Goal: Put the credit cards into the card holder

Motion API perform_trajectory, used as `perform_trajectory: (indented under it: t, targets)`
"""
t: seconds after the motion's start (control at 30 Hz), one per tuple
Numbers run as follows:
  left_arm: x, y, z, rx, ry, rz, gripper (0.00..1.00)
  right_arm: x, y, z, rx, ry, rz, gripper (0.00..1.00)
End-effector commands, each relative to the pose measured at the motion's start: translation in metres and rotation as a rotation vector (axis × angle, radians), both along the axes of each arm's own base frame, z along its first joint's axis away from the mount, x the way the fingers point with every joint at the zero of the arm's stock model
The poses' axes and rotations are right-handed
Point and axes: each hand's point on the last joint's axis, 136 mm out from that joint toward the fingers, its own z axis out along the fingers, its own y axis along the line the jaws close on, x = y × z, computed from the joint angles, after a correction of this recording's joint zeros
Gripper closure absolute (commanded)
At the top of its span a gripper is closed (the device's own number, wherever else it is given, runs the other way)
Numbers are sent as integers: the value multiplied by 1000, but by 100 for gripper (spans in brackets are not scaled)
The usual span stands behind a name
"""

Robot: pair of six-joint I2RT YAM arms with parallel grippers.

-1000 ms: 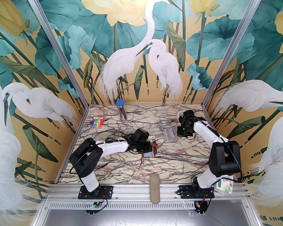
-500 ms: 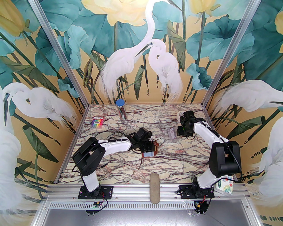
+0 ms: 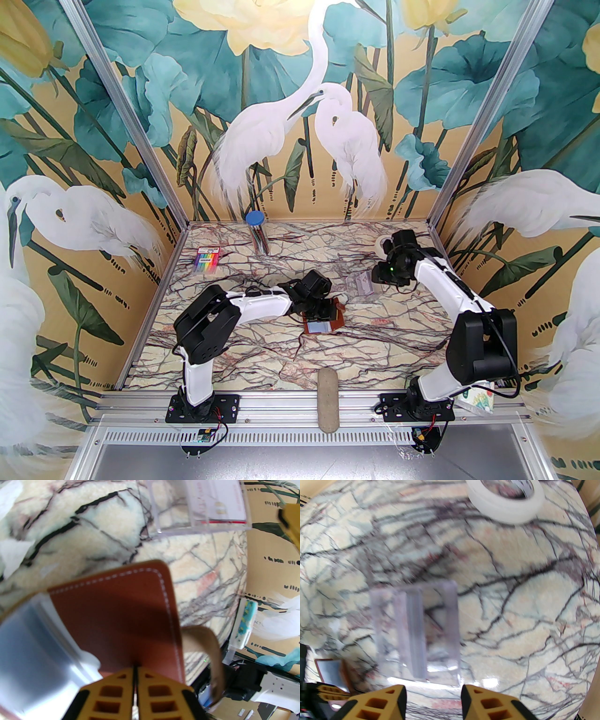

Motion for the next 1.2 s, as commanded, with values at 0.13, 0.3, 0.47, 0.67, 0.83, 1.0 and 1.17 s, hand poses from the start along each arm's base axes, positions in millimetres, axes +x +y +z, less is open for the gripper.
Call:
perform_trajectory:
  t: [0.13, 0.3, 0.47, 0.67, 0.83, 1.0, 1.17]
  targets:
    - [1, 5, -27, 90, -1, -12, 89, 8, 14, 5, 79, 13, 1, 54]
    - [-4, 13, -46, 123, 23, -4, 89, 7, 16, -1, 80, 28, 2, 53]
    - [-10, 16, -53, 102, 36, 3, 88, 6, 17, -4, 86, 30, 4, 53]
    - [-11, 16, -39, 77, 17, -5, 84, 6, 22, 0, 102, 27, 10, 52]
    - [-9, 10, -5, 21, -24, -20, 81, 6, 25, 6, 100, 21, 19, 52]
    - [-10, 10, 23, -13, -60, -25, 72, 8, 24, 3, 94, 31, 4, 51]
    - [-13, 14, 36, -30, -78, -32, 72, 12, 26, -4, 77, 55, 2, 51]
